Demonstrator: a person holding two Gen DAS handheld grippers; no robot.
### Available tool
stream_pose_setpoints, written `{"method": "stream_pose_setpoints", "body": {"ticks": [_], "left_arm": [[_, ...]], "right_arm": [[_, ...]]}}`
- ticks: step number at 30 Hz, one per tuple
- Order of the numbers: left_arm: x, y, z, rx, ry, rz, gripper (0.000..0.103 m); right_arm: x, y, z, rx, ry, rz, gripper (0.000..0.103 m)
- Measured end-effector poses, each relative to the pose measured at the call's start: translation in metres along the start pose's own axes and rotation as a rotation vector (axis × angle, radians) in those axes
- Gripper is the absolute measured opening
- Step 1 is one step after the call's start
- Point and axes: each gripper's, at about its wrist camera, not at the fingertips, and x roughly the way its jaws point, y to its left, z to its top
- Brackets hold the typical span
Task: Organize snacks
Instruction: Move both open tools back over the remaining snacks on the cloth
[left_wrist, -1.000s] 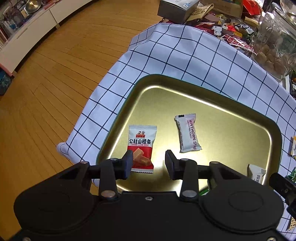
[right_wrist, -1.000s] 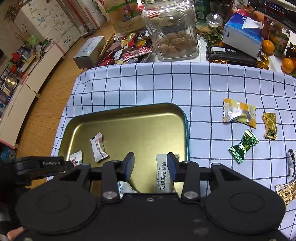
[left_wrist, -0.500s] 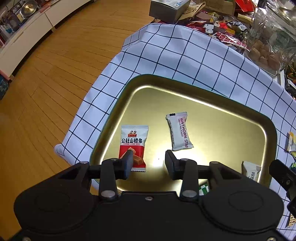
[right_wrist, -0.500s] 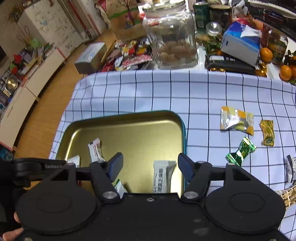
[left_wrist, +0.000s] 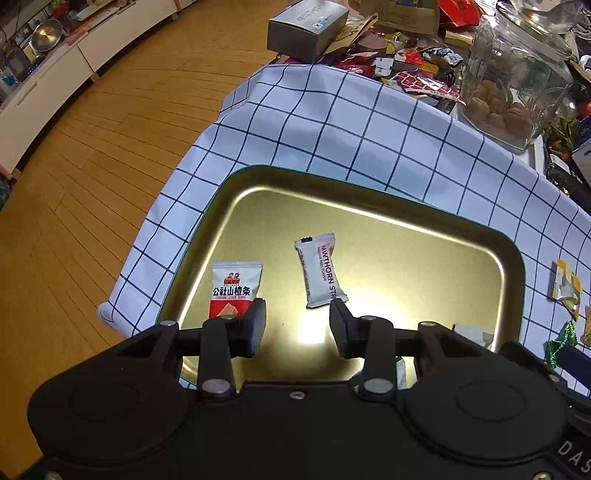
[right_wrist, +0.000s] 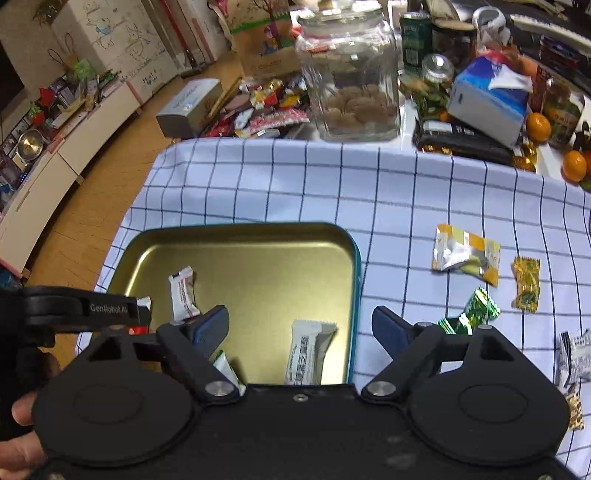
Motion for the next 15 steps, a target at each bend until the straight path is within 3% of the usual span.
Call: {"method": "stream_pose_setpoints", "body": {"ticks": [7,15], "left_arm": [[-0.018,-0.019,0.0,0.01,-0.099,-0.015,0.048],[-0.033,-0.05,-0.001,0.033,-0.16,-0.035,0.048]], "right_arm": [[-0.004,-0.02,0.001,0.02,-0.015,-0.133,0.081],[-0.013,-0.067,0.003,0.053,-0.044,-0.27,0.077]]}}
